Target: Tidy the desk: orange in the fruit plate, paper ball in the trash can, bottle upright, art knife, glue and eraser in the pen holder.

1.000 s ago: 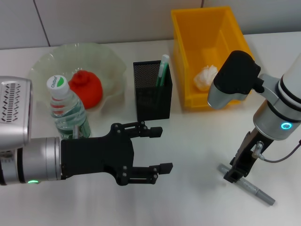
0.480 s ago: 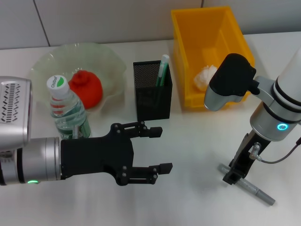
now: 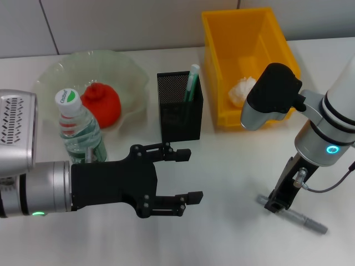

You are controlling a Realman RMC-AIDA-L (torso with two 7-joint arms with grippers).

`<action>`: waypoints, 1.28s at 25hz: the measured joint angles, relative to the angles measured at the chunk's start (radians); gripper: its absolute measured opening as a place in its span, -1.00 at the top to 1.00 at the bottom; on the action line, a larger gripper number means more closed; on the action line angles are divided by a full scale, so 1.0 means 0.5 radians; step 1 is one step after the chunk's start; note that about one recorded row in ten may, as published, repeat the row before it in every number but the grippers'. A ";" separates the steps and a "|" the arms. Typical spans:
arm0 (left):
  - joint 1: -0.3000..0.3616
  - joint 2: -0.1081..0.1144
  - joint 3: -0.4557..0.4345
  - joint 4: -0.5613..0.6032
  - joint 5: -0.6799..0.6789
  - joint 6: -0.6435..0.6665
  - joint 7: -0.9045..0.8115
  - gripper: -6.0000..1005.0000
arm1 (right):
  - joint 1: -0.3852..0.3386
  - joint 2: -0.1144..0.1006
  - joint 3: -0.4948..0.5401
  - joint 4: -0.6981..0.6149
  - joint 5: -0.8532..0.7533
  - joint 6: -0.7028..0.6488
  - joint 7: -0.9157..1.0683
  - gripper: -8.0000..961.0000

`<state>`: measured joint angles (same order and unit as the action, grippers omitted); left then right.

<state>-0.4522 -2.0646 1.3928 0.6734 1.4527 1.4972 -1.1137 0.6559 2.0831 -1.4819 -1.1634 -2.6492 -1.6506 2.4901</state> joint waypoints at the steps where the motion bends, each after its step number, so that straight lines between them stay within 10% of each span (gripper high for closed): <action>1: 0.000 0.000 0.000 0.000 0.000 0.000 0.000 -0.57 | 0.000 0.000 0.000 0.002 0.000 0.002 0.003 0.49; 32: -0.021 0.000 -0.003 -0.003 -0.005 -0.029 0.000 -0.57 | -0.099 -0.008 0.200 -0.586 -0.145 0.210 0.030 0.72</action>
<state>-0.4625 -2.0647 1.3913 0.6719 1.4501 1.4827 -1.1136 0.6065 2.0789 -1.3820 -1.4564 -2.7216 -1.5459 2.5051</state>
